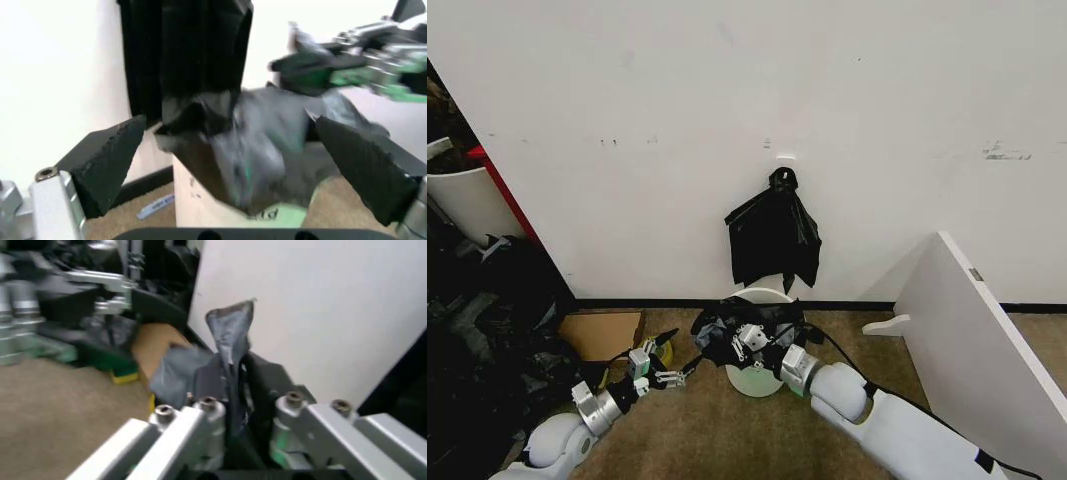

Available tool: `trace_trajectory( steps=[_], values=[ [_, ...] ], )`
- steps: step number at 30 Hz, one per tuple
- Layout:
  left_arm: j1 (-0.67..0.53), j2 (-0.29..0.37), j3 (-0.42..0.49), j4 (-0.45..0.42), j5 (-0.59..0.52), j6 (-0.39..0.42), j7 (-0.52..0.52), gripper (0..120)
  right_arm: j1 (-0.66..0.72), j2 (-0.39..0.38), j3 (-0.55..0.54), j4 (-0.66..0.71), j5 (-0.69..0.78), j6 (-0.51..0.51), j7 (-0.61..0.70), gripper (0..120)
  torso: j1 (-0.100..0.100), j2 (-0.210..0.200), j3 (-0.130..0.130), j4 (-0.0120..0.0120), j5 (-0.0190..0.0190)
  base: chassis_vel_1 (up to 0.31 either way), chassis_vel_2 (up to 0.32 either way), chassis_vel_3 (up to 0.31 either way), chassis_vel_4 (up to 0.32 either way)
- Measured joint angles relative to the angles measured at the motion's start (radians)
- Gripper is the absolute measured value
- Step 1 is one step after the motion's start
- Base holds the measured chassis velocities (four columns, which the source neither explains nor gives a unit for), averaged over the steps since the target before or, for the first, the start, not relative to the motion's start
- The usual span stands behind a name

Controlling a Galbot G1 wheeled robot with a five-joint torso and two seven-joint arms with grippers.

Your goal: Place the garbage bag over the trash bin.

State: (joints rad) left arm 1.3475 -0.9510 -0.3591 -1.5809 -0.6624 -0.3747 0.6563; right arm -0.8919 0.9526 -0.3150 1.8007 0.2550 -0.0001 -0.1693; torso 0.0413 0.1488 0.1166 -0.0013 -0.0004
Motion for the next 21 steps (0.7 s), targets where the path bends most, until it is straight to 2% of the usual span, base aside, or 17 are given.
trace_trajectory(
  steps=[7, 11, 12, 15, 19, 21],
  values=[
    [0.036, -0.005, -0.037, -0.022, -0.009, -0.002, -0.008, 100, -0.048, -0.059, 0.035, 0.050, -0.009, 0.035, -0.064, 38, 0.000, 0.000, 0.000, 0.0000, 0.0001, 0.000, 0.000, 0.000, 0.000],
    [0.074, -0.023, -0.079, -0.052, -0.039, -0.006, -0.031, 100, -0.081, -0.082, 0.074, 0.108, 0.033, 0.031, -0.054, 56, 0.000, 0.000, 0.000, 0.0003, 0.0002, 0.000, 0.000, 0.000, 0.000],
    [0.074, -0.023, -0.079, -0.052, -0.039, -0.006, -0.031, 100, -0.081, -0.082, 0.074, 0.108, 0.033, 0.031, -0.054, 56, 0.000, 0.000, 0.000, 0.0003, 0.0002, 0.000, 0.000, 0.000, 0.000],
    [0.099, -0.043, -0.109, -0.078, -0.063, -0.013, -0.066, 100, -0.097, -0.096, 0.103, 0.147, 0.098, -0.001, -0.007, 67, 0.000, 0.000, 0.000, 0.0000, 0.0003, 0.000, 0.000, 0.000, 0.000],
    [0.164, -0.127, -0.168, -0.137, -0.107, -0.044, -0.202, 100, -0.078, -0.136, 0.147, 0.189, 0.278, -0.136, 0.152, 85, 0.000, 0.000, 0.000, -0.0001, 0.0003, 0.000, 0.000, 0.000, 0.000],
    [0.174, -0.141, -0.177, -0.147, -0.109, -0.047, -0.220, 100, -0.068, -0.142, 0.151, 0.189, 0.305, -0.159, 0.173, 88, 0.000, 0.000, 0.000, 0.0001, 0.0003, 0.000, 0.000, 0.000, 0.000]
  ],
)
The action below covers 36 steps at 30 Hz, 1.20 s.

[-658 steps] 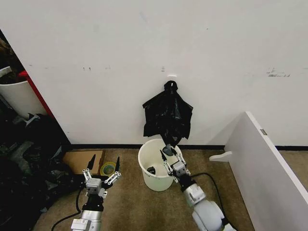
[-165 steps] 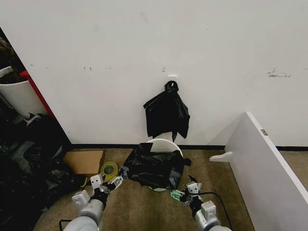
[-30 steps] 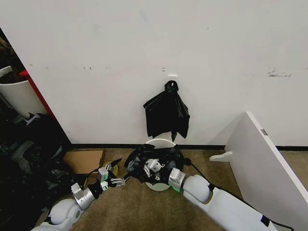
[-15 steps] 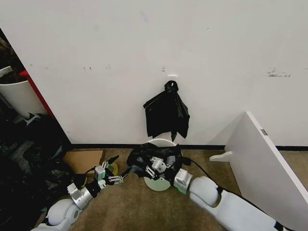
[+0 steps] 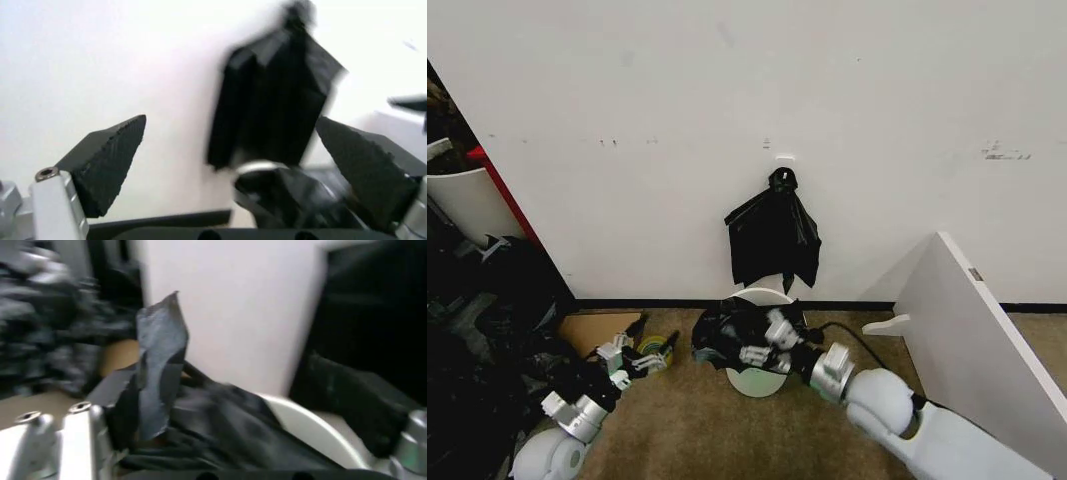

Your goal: Place the garbage bag over the trash bin.

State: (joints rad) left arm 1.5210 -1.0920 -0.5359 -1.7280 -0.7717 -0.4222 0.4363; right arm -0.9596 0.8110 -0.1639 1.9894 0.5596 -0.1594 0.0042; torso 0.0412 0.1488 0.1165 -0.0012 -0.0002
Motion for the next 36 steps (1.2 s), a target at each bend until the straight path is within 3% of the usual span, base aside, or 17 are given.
trace_trajectory(
  steps=[3, 4, 8, 11, 13, 17, 20, 28, 36],
  values=[
    [0.037, -0.047, -0.025, -0.039, 0.000, -0.010, -0.064, 100, 0.048, -0.023, 0.019, -0.014, 0.109, -0.095, 0.066, 98, 0.000, 0.000, 0.000, 0.0007, 0.0001, 0.000, 0.000, 0.000, 0.000],
    [0.048, -0.063, -0.026, -0.065, 0.004, -0.010, -0.105, 100, 0.082, -0.045, 0.034, -0.026, 0.208, -0.173, 0.098, 100, 0.000, 0.000, 0.000, 0.0003, 0.0002, 0.000, 0.000, 0.000, 0.000],
    [0.062, -0.074, -0.029, -0.089, 0.026, -0.007, -0.145, 100, 0.150, -0.065, 0.034, -0.055, 0.343, -0.258, 0.121, 100, 0.000, 0.000, 0.000, -0.0009, 0.0003, 0.000, 0.000, 0.000, 0.000],
    [0.089, -0.084, -0.043, -0.113, 0.048, -0.001, -0.190, 100, 0.295, -0.071, 0.011, -0.136, 0.536, -0.381, 0.129, 100, 0.000, 0.000, 0.000, 0.0009, 0.0003, 0.000, 0.000, 0.000, 0.000],
    [0.097, -0.087, -0.048, -0.118, 0.055, 0.003, -0.203, 100, 0.355, -0.065, -0.006, -0.191, 0.581, -0.429, 0.129, 100, 0.000, 0.000, 0.000, 0.0002, -0.0004, 0.000, 0.000, 0.000, 0.000],
    [0.125, -0.093, -0.060, -0.130, 0.078, 0.005, -0.212, 100, 0.464, -0.025, -0.051, -0.332, 0.607, -0.522, 0.107, 100, 0.000, 0.000, 0.000, -0.0002, 0.0001, 0.000, 0.000, 0.000, 0.000],
    [0.151, -0.100, -0.071, -0.143, 0.112, 0.004, -0.215, 100, 0.534, 0.023, -0.101, -0.467, 0.542, -0.566, 0.043, 100, 0.000, 0.000, 0.000, 0.0004, -0.0002, 0.000, 0.000, 0.000, 0.000],
    [0.178, -0.117, -0.084, -0.161, 0.139, -0.002, -0.216, 100, 0.581, 0.102, -0.164, -0.616, 0.437, -0.581, -0.036, 100, 0.000, 0.000, 0.000, 0.0000, -0.0003, 0.000, 0.000, 0.000, 0.000],
    [0.177, -0.128, -0.072, -0.155, 0.150, -0.004, -0.215, 100, 0.585, 0.165, -0.222, -0.672, 0.392, -0.580, -0.049, 100, 0.000, 0.000, 0.000, -0.0001, -0.0002, 0.000, 0.000, 0.000, 0.000]
  ],
)
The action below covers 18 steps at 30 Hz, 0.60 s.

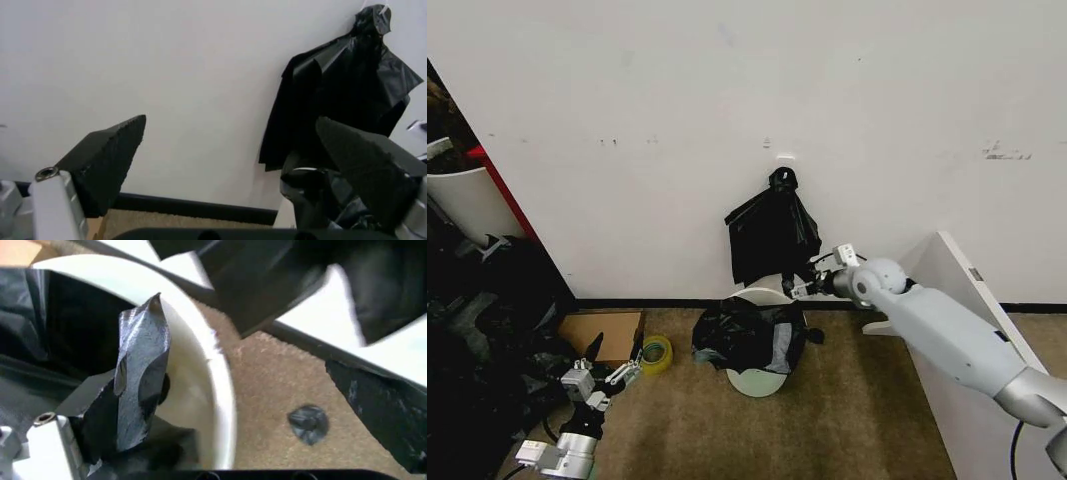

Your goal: Place the garbage bag over the trash bin.

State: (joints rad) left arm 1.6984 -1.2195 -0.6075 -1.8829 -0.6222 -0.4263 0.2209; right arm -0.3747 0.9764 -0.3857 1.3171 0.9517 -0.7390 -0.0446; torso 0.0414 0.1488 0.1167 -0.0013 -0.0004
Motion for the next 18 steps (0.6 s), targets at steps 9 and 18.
trace_trajectory(
  steps=[9, 18],
  values=[
    [-0.008, -0.004, 0.004, 0.004, -0.002, 0.000, -0.001, 100, -0.001, 0.050, -0.002, -0.062, -0.033, 0.002, 0.004, 92, 0.000, 0.000, 0.000, 0.0000, 0.0000, 0.000, 0.000, 0.000, 0.000],
    [-0.023, -0.003, 0.030, 0.017, -0.011, 0.005, -0.006, 100, -0.009, 0.071, -0.013, -0.077, -0.033, 0.004, -0.010, 51, 0.000, 0.000, 0.000, 0.0001, 0.0000, 0.000, 0.000, 0.000, 0.000]
  ],
)
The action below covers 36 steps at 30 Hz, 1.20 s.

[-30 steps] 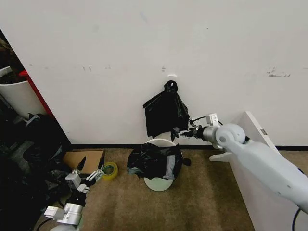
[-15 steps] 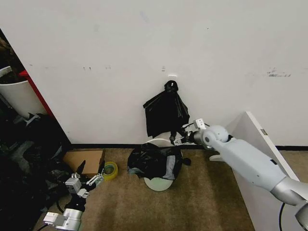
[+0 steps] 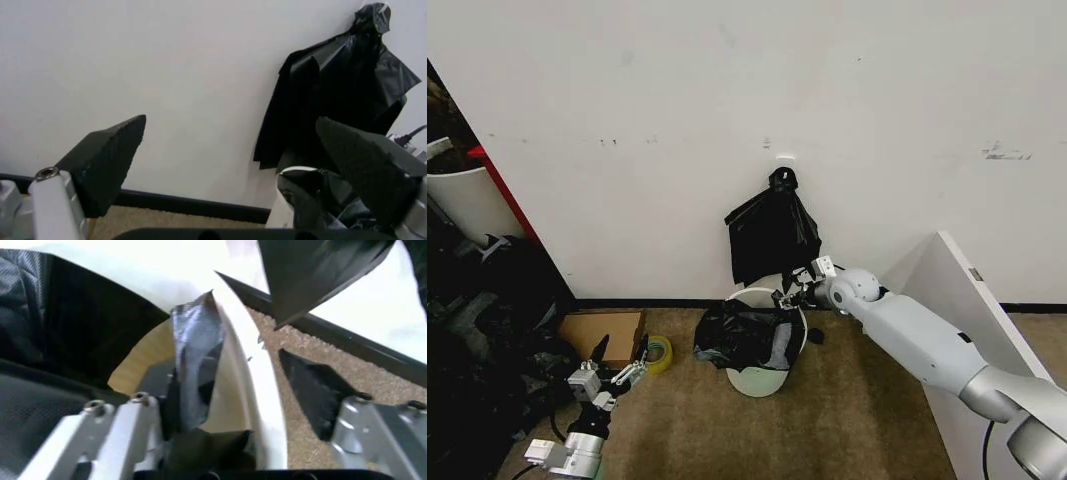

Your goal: Place the garbage bag over the trash bin.

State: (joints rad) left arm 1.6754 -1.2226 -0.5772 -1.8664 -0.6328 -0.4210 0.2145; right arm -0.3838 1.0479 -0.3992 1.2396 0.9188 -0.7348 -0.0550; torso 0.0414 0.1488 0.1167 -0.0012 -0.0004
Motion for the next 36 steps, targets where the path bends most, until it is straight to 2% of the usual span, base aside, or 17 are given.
trace_trajectory(
  steps=[1, 7, 10, 14, 23, 31, 33, 36],
  values=[
    [0.000, 0.000, 0.000, 0.000, 0.000, 0.000, 0.000, 100, 0.000, 0.000, 0.000, 0.000, 0.000, 0.000, 0.000, 51, 0.000, 0.000, 0.000, 0.0000, 0.0000, 0.000, 0.000, 0.000, 0.000],
    [-0.003, 0.002, 0.007, 0.001, -0.003, 0.002, -0.005, 100, -0.010, -0.010, 0.005, 0.006, -0.002, 0.001, 0.000, 24, 0.000, 0.000, 0.000, -0.0001, 0.0001, 0.000, 0.000, 0.000, 0.000],
    [-0.005, 0.003, 0.010, 0.002, -0.004, 0.003, -0.007, 100, -0.014, -0.015, 0.009, 0.010, 0.000, 0.002, 0.001, 19, 0.000, 0.000, 0.000, -0.0001, 0.0000, 0.000, 0.000, 0.000, 0.000],
    [-0.011, 0.003, 0.020, 0.001, -0.005, 0.008, -0.014, 100, -0.026, -0.027, 0.009, 0.021, 0.000, 0.002, -0.001, 3, 0.000, 0.000, 0.000, -0.0003, 0.0000, 0.000, 0.000, 0.000, 0.000],
    [-0.012, 0.006, 0.028, -0.005, -0.006, 0.013, -0.021, 100, -0.089, -0.040, 0.069, 0.074, 0.058, 0.003, 0.052, 3, 0.000, 0.000, 0.000, 0.0002, 0.0001, 0.000, 0.000, 0.000, 0.000],
    [-0.015, 0.008, 0.025, -0.007, -0.022, 0.013, -0.025, 100, -0.248, -0.119, 0.180, 0.297, 0.249, 0.002, 0.274, 3, 0.000, 0.000, 0.000, -0.0004, 0.0000, 0.000, 0.000, 0.000, 0.000],
    [-0.016, 0.008, 0.026, -0.006, -0.027, 0.012, -0.025, 100, -0.293, -0.148, 0.200, 0.388, 0.317, 0.002, 0.387, 3, 0.000, 0.000, 0.000, -0.0002, 0.0000, 0.000, 0.000, 0.000, 0.000],
    [-0.019, 0.013, 0.034, -0.005, -0.028, 0.011, -0.026, 100, -0.334, -0.139, 0.246, 0.464, 0.453, 0.003, 0.590, 3, 0.000, 0.000, 0.000, -0.0003, -0.0001, 0.000, 0.000, 0.000, 0.000]
  ],
)
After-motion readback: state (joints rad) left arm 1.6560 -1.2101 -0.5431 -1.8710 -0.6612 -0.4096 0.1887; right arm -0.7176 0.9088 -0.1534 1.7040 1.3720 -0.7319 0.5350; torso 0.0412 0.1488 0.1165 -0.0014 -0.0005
